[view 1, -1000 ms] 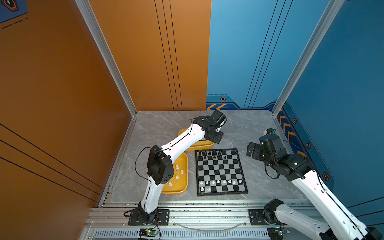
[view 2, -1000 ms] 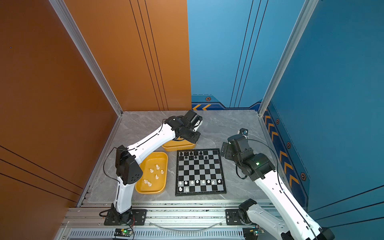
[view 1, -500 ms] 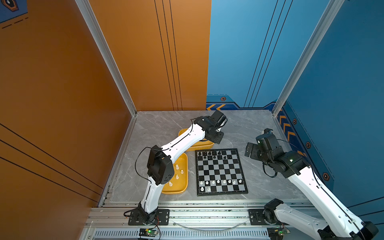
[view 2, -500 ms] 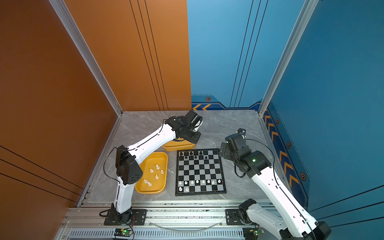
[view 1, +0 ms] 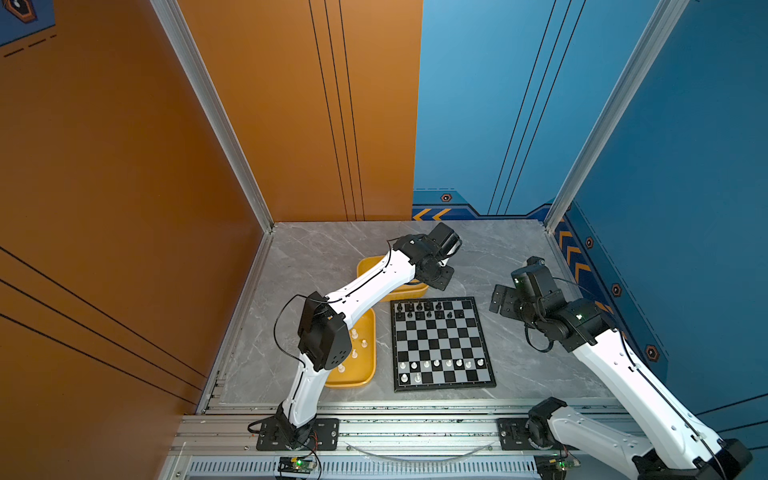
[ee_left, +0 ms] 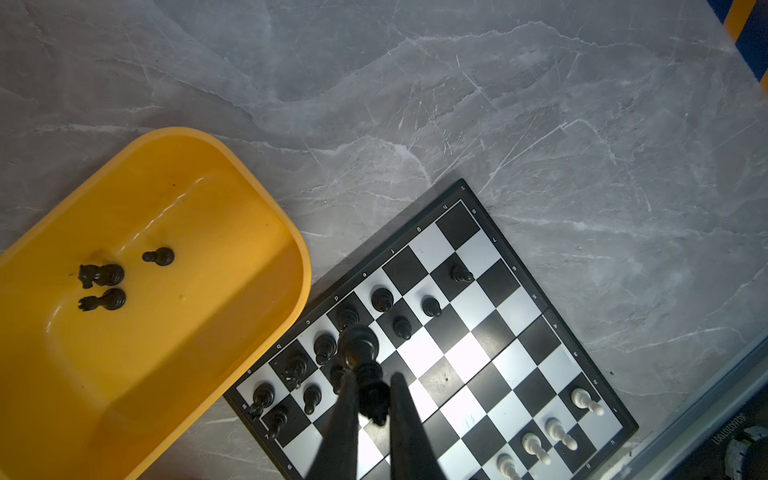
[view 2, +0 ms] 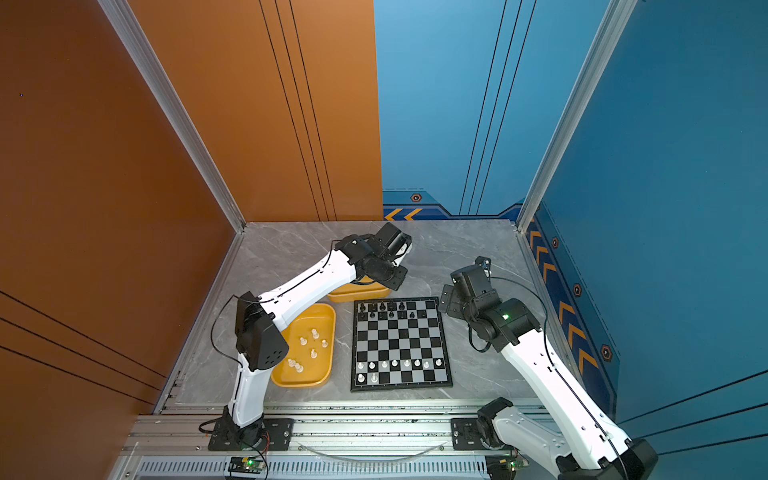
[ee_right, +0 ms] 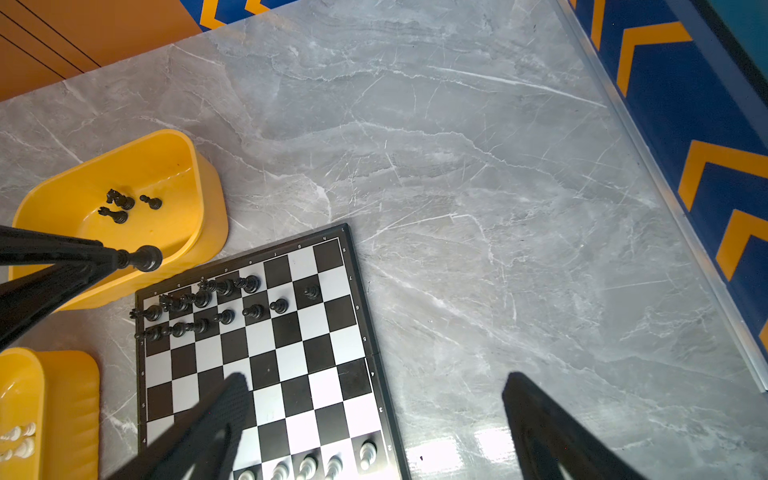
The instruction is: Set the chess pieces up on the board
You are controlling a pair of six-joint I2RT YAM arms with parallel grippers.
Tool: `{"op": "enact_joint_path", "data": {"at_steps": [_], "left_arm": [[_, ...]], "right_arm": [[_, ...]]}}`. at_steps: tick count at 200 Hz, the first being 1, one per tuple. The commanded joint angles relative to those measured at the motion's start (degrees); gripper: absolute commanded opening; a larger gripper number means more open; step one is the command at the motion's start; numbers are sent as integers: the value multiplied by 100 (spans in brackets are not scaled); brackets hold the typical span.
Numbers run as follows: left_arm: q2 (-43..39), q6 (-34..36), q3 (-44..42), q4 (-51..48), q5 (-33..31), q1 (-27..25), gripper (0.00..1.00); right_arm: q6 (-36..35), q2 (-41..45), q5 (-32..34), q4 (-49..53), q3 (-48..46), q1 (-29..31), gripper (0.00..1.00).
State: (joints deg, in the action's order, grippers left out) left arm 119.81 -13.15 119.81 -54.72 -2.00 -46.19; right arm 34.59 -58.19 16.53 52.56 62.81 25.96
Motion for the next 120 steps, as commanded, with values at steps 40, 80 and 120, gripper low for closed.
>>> {"op": "enact_joint_path", "data": {"at_steps": [40,80,120], "left_arm": [[65,-12,113,-109,42,2,0],[-14,3,-4,-114,7,59,0],[-111,14,-157,-104,29,188,0]], "right_arm": [[-154,-380,-245,30,100,-64,77],[-163,-630,-444,-128,100,-64,70],[-187,-924,-580,-252,181,-58,66]]}}
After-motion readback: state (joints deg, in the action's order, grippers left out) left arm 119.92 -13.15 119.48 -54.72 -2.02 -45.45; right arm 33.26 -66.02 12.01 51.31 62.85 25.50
